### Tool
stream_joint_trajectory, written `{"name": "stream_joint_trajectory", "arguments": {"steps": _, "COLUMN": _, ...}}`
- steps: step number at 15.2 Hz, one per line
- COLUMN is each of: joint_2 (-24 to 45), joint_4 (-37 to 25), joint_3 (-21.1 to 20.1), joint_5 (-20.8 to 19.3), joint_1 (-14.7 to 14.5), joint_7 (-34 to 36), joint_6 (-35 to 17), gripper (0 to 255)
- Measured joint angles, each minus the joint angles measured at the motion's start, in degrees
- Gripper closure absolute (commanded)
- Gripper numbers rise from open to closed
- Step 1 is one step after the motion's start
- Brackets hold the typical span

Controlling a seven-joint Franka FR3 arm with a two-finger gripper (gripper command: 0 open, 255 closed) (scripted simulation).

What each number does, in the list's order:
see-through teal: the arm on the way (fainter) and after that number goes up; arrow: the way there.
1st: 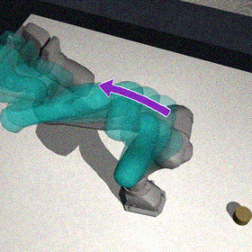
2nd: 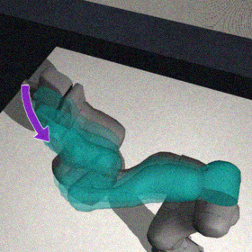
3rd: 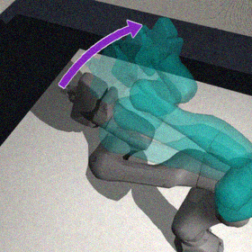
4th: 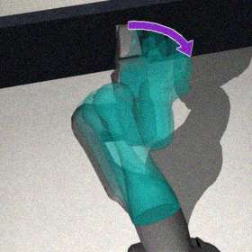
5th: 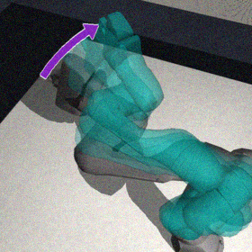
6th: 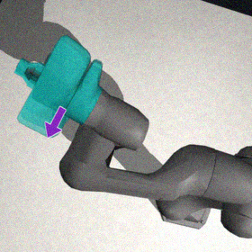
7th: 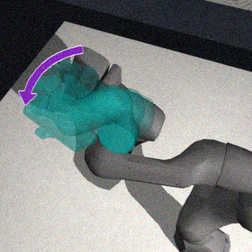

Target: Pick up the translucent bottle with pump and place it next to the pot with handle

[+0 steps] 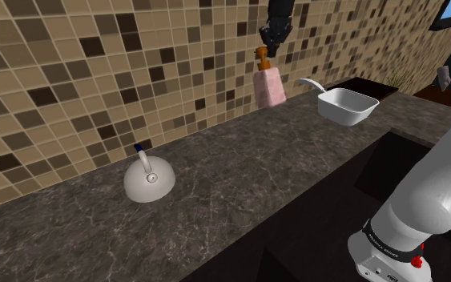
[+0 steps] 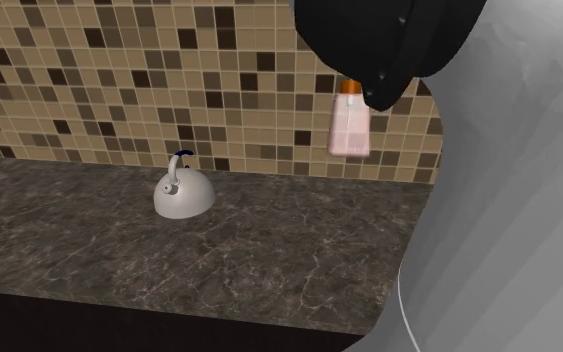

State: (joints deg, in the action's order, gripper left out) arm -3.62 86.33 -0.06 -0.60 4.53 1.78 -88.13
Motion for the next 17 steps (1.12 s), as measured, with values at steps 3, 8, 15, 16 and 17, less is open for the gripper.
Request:
{"name": "stream_joint_trajectory", "arguments": {"steps": 3, "joint_2": 1.24, "joint_4": -0.81, "joint_3": 2.11, "joint_5": 0.28, "joint_1": 1.83, "joint_7": -3.93, "joint_6": -0.46, "gripper": 255}}
{"name": "stream_joint_trajectory", "arguments": {"steps": 8, "joint_2": 3.88, "joint_4": -2.76, "joint_3": 5.76, "joint_5": 1.09, "joint_1": 5.22, "joint_7": -10.91, "joint_6": -1.13, "gripper": 255}}
{"name": "stream_joint_trajectory", "arguments": {"steps": 15, "joint_2": 10.43, "joint_4": -8.91, "joint_3": 10.13, "joint_5": 3.11, "joint_1": 10.25, "joint_7": -20.04, "joint_6": -1.27, "gripper": 255}}
{"name": "stream_joint_trajectory", "arguments": {"steps": 16, "joint_2": 11.35, "joint_4": -10.09, "joint_3": 10.73, "joint_5": 3.49, "joint_1": 11.11, "joint_7": -21.43, "joint_6": -0.94, "gripper": 255}}
{"name": "stream_joint_trajectory", "arguments": {"steps": 17, "joint_2": 12.81, "joint_4": -11.68, "joint_3": 11.24, "joint_5": 3.92, "joint_1": 11.92, "joint_7": -22.68, "joint_6": -0.79, "gripper": 255}}
